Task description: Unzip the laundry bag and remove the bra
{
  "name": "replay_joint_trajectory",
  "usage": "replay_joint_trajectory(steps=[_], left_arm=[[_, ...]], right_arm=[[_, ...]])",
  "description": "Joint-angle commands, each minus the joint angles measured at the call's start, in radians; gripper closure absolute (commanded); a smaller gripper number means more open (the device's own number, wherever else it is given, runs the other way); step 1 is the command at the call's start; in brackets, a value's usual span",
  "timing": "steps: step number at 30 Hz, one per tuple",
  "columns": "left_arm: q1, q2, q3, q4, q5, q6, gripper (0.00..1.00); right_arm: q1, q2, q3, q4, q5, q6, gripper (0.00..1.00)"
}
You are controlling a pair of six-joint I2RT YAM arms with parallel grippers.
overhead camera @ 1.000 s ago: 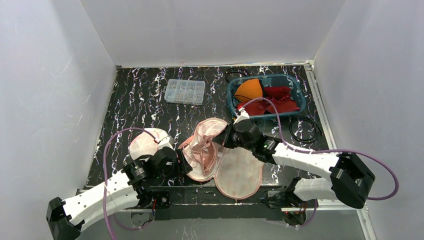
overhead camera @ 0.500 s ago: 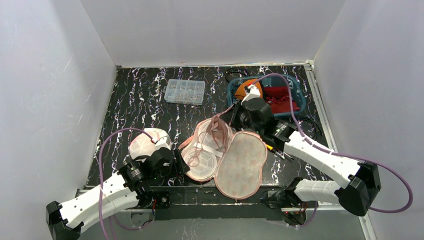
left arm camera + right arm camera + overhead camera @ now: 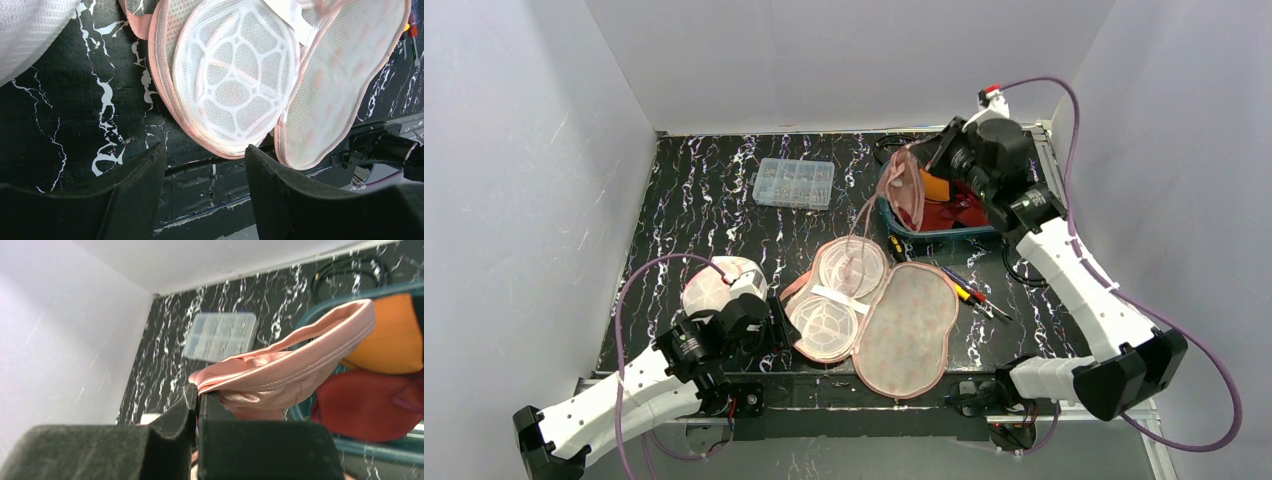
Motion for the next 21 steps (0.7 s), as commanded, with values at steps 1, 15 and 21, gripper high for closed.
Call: replay_joint_trajectory(steps=[1, 15, 21], left_arm=[[-0.002, 0.004, 0.051, -0.044, -0.036, 0.026, 0.43], [-0.003, 0.011, 0.084, -0.066, -0.042, 0.042, 0.43], [-0.003, 0.012, 0.090, -0.075, -0.048, 0.044, 0.43]], right_arm=[[-0.054, 0.063, 0.150, 0.007, -0.086, -0.021, 0.99], [-0.163, 0.201, 0.550, -0.027, -0.041, -0.017, 0.99], [-0.189, 0.211, 0.546, 0.002, 0.090, -0.043, 0.99]])
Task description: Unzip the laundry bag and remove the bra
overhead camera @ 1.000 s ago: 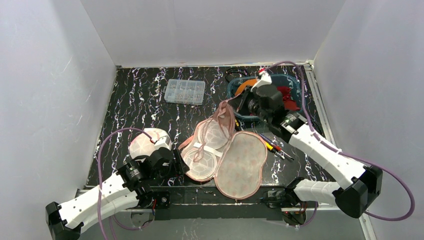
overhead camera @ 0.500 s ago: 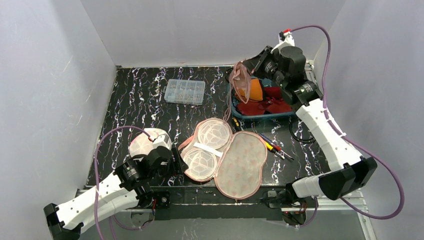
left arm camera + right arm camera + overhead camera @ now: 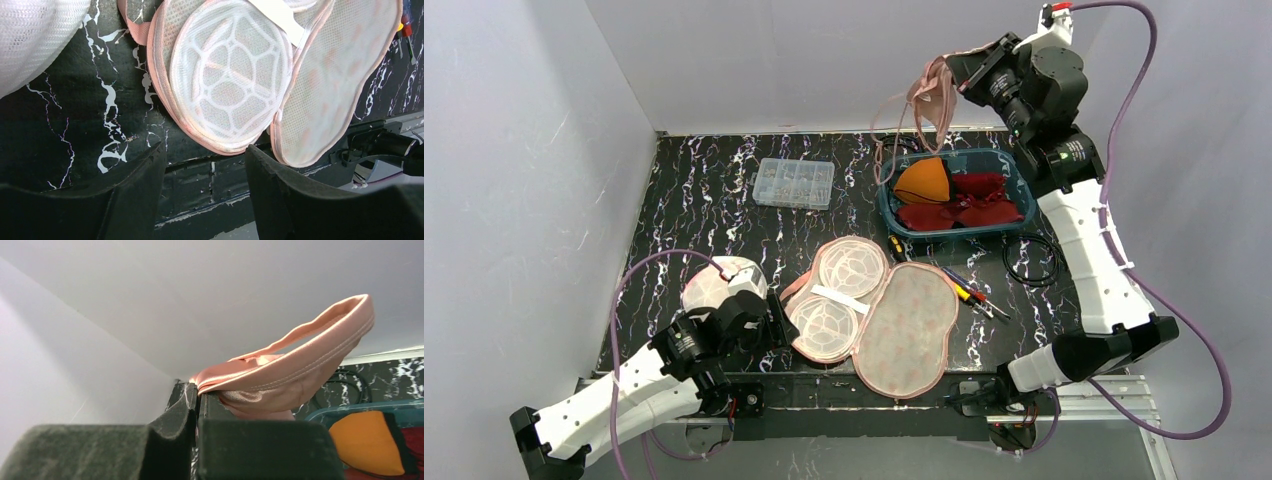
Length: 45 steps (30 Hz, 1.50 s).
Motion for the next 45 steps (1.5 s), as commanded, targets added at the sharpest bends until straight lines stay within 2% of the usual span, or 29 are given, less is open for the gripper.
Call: replay_joint_trajectory(steps=[1, 13, 22, 31, 35, 39, 41, 45], left_arm=[[-0.004, 0.006, 0.029, -0.030, -0.030, 0.012, 0.43], [-0.003, 0.007, -0.034, 0.014, 0.000, -0.021, 0.43], [-0.002, 0.015, -0.065, 0.044, 0.019, -0.038, 0.43], [-0.003, 0.021, -0.075, 0.061, 0.029, -0.046, 0.43], [-0.003, 0.012, -0.086, 0.063, 0.033, -0.050, 0.43], [-0.003, 0.007, -0.093, 0.063, 0.035, -0.052, 0.43], [-0.003, 0.006, -0.095, 0.064, 0.033, -0.055, 0.43], [-0.003, 0.010, -0.103, 0.078, 0.041, -0.056, 0.43]], right_arm=[[-0.029, 0.001, -0.011, 0.067, 0.115, -0.032, 0.99], [-0.163, -0.016, -0.357, 0.277, 0.064, 0.054, 0.99], [-0.175, -0.059, -0.685, 0.482, 0.020, 0.171, 0.99], [-0.197, -0.074, -0.935, 0.640, 0.023, 0.249, 0.99], [-0.208, -0.077, -1.014, 0.667, 0.023, 0.246, 0.99], [-0.215, -0.095, -1.060, 0.620, 0.034, 0.200, 0.99], [-0.217, -0.112, -1.083, 0.597, 0.034, 0.172, 0.84], [-0.216, -0.147, -1.119, 0.540, 0.020, 0.138, 0.43]])
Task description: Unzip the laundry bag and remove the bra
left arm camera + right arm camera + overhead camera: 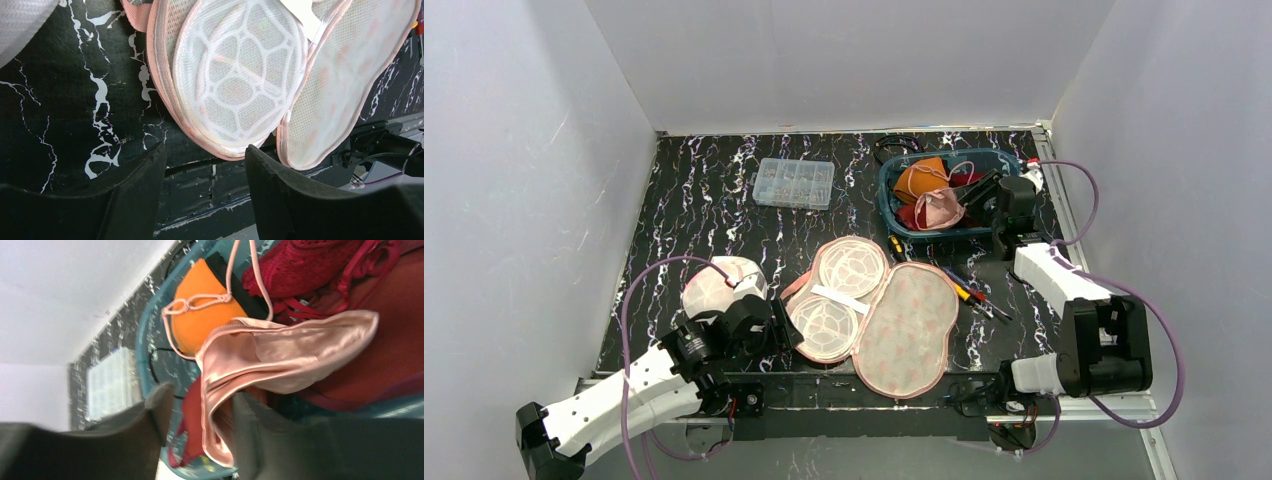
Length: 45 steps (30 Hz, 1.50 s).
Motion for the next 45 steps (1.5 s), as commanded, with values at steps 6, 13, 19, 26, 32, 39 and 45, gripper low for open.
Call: replay_joint_trajectory(steps=[6, 13, 19, 26, 32, 39, 45], left_arm=[[-0.004, 0.021, -0.017, 0.031, 0.018, -0.003, 0.43], [-0.002, 0.041, -0.016, 0.056, 0.034, 0.001, 0.43], [-0.003, 0.034, -0.018, 0.057, 0.038, 0.001, 0.44], [-0.003, 0.040, -0.008, 0.050, 0.035, 0.005, 0.44], [-0.002, 0.053, 0.001, 0.045, 0.021, 0.009, 0.44], [-0.003, 0.063, -0.008, 0.055, 0.018, 0.001, 0.44], [-0.003, 0.060, -0.015, 0.059, 0.021, 0.001, 0.44]], right_arm=[[-0.002, -0.102, -0.059, -0.120, -0.041, -0.043, 0.25], [0.000, -0.061, -0.065, -0.160, -0.109, -0.030, 0.36], [0.006, -0.018, -0.059, -0.076, -0.167, 0.034, 0.64], [0.011, 0.037, 0.008, 0.057, -0.215, 0.098, 0.93], [0.017, 0.083, 0.091, 0.171, -0.245, 0.136, 0.99], [0.027, 0.205, 0.125, 0.235, -0.284, 0.117, 0.99], [0.045, 0.206, 0.038, 0.214, -0.279, 0.101, 0.55]])
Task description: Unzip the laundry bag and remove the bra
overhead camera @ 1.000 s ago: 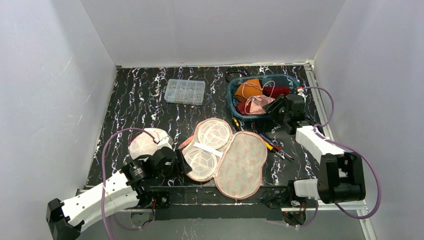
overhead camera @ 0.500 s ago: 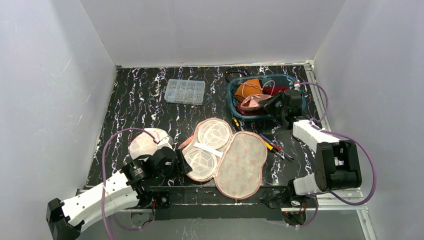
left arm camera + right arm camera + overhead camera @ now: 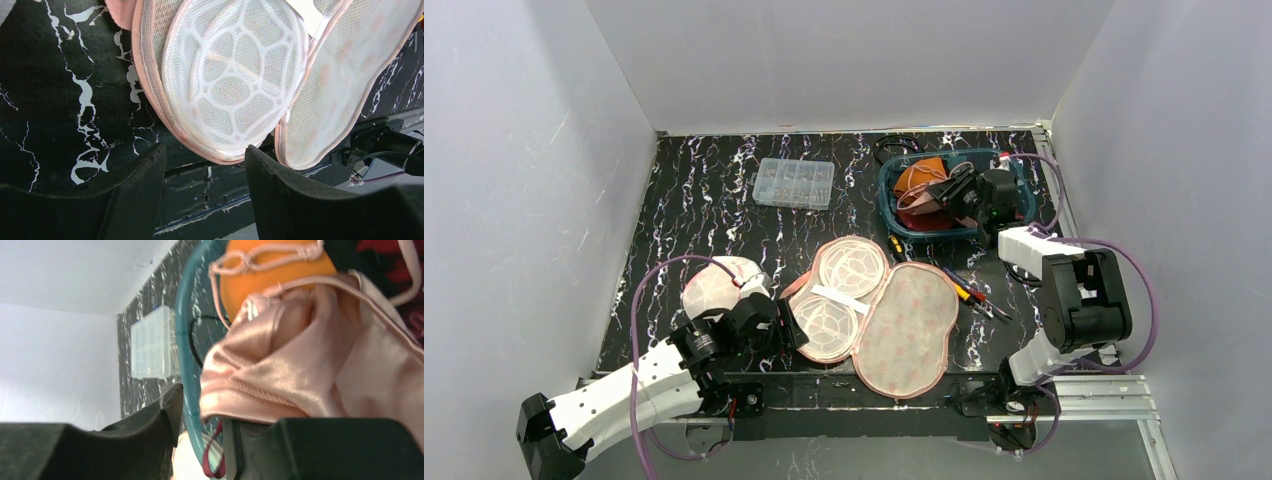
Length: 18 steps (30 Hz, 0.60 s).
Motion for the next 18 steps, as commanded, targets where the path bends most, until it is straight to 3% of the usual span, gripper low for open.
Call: replay_joint_trajectory(steps=[1, 3, 7, 14, 18], left_arm=[[-0.003, -0.005, -0.005, -0.005, -0.012, 0.004, 0.44], [-0.003, -0.008, -0.011, 0.000, -0.010, 0.004, 0.44], [-0.003, -0.014, -0.015, 0.008, -0.003, 0.004, 0.44], [-0.003, -0.048, -0.024, 0.010, 0.004, 0.005, 0.44], [-0.003, -0.064, -0.022, 0.006, 0.011, 0.010, 0.44]], right_arm=[[0.019, -0.045, -0.047, -0.004, -0.006, -0.033, 0.49], [0.035, -0.089, -0.041, -0.079, 0.016, -0.069, 0.39], [0.049, -0.199, -0.014, -0.262, 0.060, -0.133, 0.31], [0.048, -0.409, -0.010, -0.530, 0.161, -0.205, 0.26], [0.050, -0.419, 0.051, -0.649, 0.311, -0.372, 0.29]])
